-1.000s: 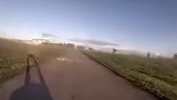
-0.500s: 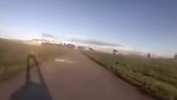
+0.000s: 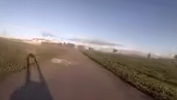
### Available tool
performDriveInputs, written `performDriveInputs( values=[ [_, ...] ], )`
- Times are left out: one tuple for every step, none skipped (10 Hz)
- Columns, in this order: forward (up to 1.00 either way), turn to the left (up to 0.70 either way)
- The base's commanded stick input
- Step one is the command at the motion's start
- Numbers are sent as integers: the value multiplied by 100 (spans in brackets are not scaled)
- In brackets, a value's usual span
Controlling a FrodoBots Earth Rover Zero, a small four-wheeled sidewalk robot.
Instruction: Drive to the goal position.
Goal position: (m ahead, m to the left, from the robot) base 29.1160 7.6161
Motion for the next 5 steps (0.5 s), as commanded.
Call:
performDriveInputs(
  values=[
    [70,0],
    [70,0],
    [70,0],
    [70,0],
    [70,0]
  ],
)
